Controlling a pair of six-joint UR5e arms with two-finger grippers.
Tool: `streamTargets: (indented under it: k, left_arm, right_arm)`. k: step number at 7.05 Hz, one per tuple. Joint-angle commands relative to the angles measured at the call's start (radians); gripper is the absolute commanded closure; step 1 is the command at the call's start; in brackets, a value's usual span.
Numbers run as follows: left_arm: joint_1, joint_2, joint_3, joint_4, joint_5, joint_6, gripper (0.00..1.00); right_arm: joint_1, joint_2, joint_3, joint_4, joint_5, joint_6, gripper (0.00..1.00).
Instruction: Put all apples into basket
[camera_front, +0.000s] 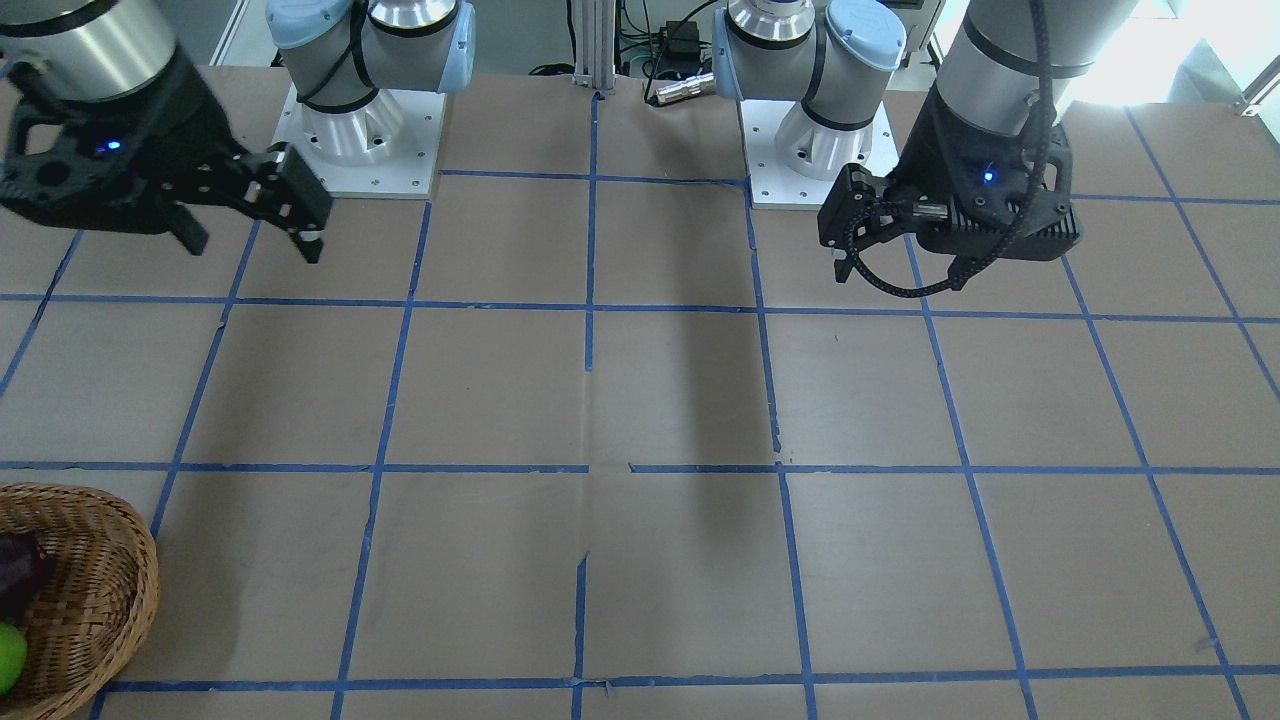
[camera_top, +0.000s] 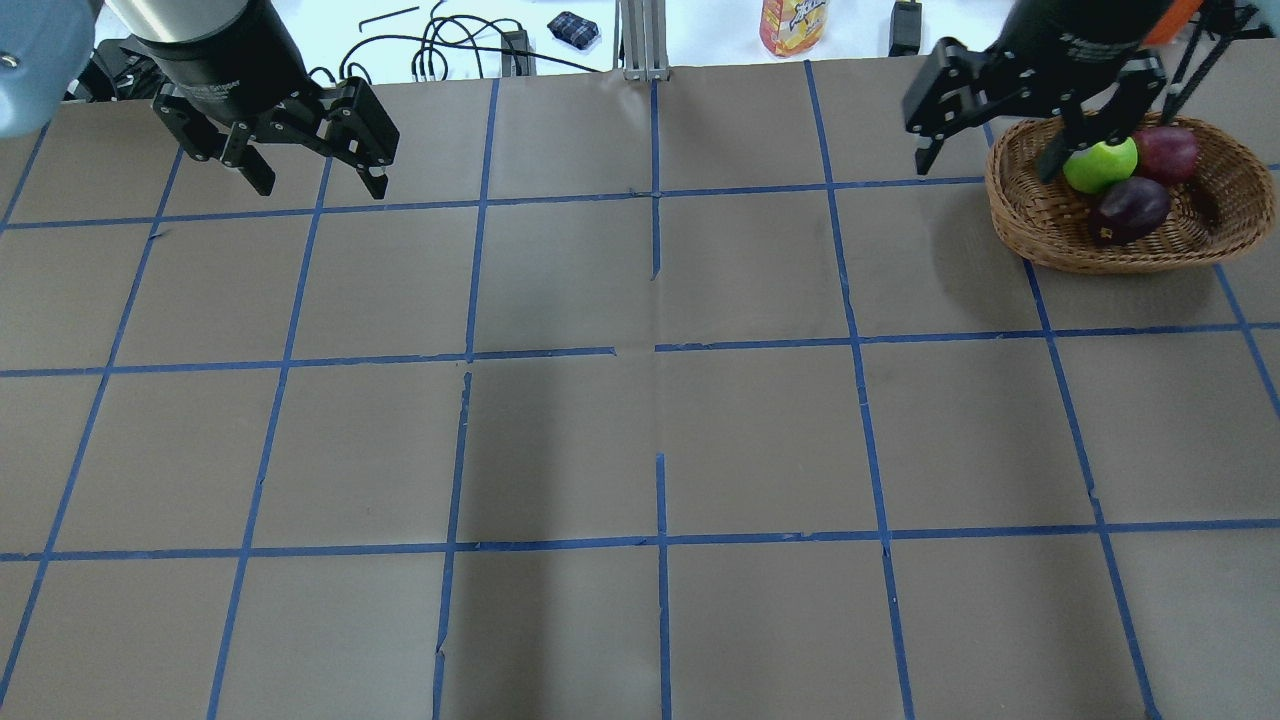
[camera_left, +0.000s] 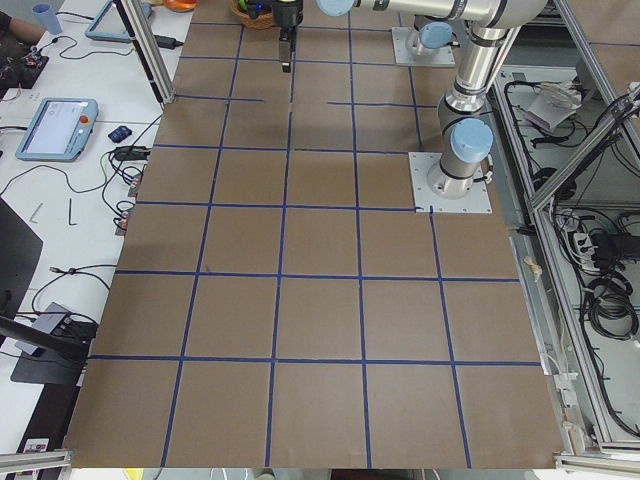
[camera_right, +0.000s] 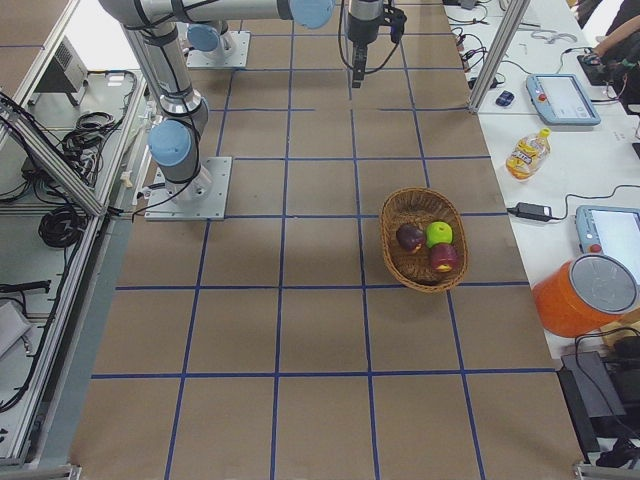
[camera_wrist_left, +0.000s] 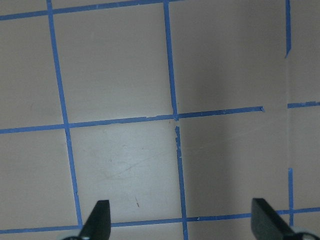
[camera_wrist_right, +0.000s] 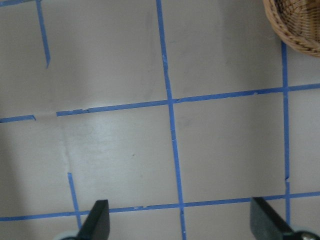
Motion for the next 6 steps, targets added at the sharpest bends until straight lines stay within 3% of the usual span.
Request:
streamTargets:
  k: [1,4,6]
  left_arm:
    - [0.000,0.000,0.000,0.000,-0.002,0.000,0.00]
    - [0.000,0.000,0.000,0.000,0.000,0.000,0.00]
    - [0.000,-0.002,0.002,0.000,-0.002,0.000,0.00]
  right_arm:
    - [0.125,-0.010,0.001,-0.012,-0.003,0.088,0.00]
    - [0.113,-0.013,0.026,-0.016,-0.079,0.035,0.00]
    - [0.113,-0.013,0.026,-0.026,-0.066,0.037,0.00]
